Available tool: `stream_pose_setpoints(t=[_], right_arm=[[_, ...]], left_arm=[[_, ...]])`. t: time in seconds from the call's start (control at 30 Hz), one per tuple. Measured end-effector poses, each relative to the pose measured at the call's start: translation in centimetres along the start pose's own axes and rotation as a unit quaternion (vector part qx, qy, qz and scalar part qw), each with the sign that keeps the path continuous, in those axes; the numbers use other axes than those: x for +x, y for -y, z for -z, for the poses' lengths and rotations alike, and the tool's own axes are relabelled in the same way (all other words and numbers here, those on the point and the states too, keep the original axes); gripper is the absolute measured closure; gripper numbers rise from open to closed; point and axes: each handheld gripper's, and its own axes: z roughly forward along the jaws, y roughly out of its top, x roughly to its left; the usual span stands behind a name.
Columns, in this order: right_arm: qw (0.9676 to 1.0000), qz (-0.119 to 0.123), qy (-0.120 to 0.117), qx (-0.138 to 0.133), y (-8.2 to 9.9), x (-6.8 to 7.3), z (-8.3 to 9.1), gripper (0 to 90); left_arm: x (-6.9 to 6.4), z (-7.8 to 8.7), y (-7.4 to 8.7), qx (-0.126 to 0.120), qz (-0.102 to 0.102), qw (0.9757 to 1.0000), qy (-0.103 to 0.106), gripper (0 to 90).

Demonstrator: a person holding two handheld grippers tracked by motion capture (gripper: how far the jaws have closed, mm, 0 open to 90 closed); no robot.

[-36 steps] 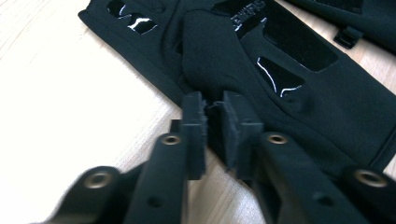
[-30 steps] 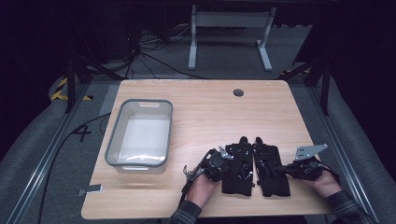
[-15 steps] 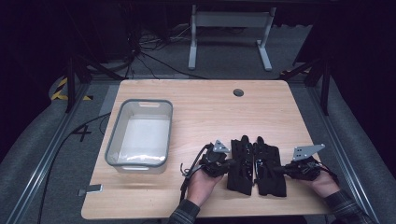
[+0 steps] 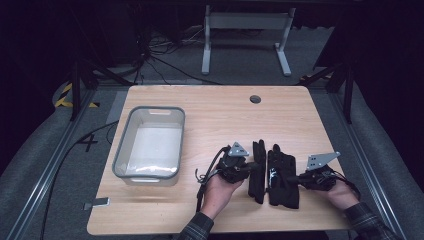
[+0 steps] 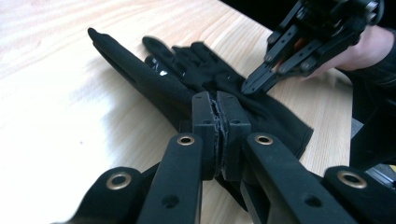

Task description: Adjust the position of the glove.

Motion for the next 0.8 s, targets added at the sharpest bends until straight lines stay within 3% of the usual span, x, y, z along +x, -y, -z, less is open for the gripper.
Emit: stream_pose_setpoints(t=[0.47, 0.8], right_arm=[[1.0000, 0.000, -0.005, -0.007, -1.0, -0.3, -1.0, 90.0], [0.9999, 0.000, -0.009, -0.011, -1.7, -0.7, -1.8, 90.0]], left_arm=[[-0.5, -0.9, -1.7, -0.007, -0.019, 0.9997, 0.011, 87.7], [-1.0, -3.4, -2.9, 0.003, -0.034, 0.9987, 0.037, 87.6]])
